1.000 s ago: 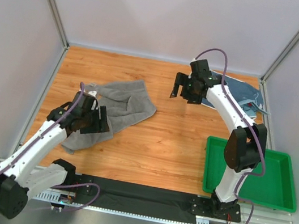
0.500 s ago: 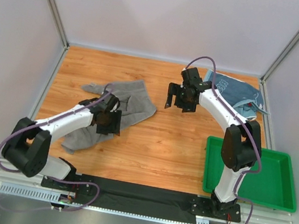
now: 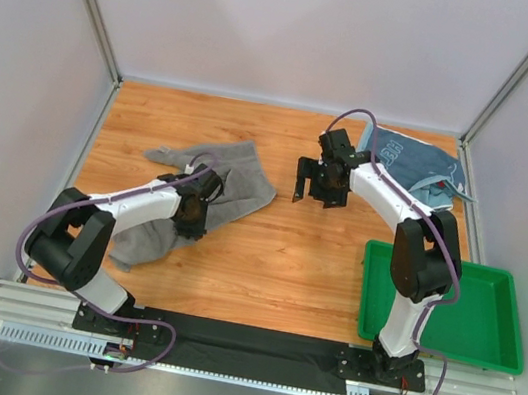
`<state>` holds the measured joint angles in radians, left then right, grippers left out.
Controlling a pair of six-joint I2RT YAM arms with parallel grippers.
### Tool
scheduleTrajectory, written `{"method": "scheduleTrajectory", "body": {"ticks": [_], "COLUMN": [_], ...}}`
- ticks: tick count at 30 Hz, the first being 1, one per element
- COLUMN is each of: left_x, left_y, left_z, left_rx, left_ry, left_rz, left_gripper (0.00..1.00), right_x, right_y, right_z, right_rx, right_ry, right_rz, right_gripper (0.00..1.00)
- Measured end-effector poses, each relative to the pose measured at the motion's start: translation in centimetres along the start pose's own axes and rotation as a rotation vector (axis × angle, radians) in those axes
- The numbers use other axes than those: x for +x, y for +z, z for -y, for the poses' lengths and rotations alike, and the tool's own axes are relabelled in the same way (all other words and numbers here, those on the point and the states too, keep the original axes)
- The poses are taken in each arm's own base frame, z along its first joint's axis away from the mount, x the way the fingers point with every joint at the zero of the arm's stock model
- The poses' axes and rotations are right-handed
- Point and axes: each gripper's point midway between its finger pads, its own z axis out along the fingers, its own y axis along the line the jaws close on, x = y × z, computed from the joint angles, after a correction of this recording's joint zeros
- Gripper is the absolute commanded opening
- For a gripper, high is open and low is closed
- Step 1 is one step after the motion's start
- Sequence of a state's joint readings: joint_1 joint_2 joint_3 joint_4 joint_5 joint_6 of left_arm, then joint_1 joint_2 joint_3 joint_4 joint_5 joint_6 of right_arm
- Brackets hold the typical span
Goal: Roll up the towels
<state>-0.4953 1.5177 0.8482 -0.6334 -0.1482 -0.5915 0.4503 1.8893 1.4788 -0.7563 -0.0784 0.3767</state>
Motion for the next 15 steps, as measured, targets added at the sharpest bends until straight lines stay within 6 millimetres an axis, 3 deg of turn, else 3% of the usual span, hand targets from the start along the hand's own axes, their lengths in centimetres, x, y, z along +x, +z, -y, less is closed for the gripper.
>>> {"method": "scheduleTrajectory", "body": {"ticks": [5,11,15], "left_x": [-1.0,-1.2,-2.0], "left_y": [0.3,-0.5,-5.1], "left_z": [-0.3,-0.8,-1.8], "left_rx": [-0.038,-0.058,-0.030], "left_ry": [0.041,0.067,0.053], "left_rz": [0.010,0.012,0.127], "left_gripper": [0.00,0.00,0.00], "right_x": [-0.2,-0.5,-0.7], "right_y": [0.0,-0.1,0.5], "right_z": [-1.0,-3.8,-5.1], "right_rx": [-0.055,-0.206,-0.278], "right_ry": [-0.005,-0.016,-0.015], "right_rz": [0.003,-0.001,-0.023], "right_gripper": [0.89,0.91,0.91]}}
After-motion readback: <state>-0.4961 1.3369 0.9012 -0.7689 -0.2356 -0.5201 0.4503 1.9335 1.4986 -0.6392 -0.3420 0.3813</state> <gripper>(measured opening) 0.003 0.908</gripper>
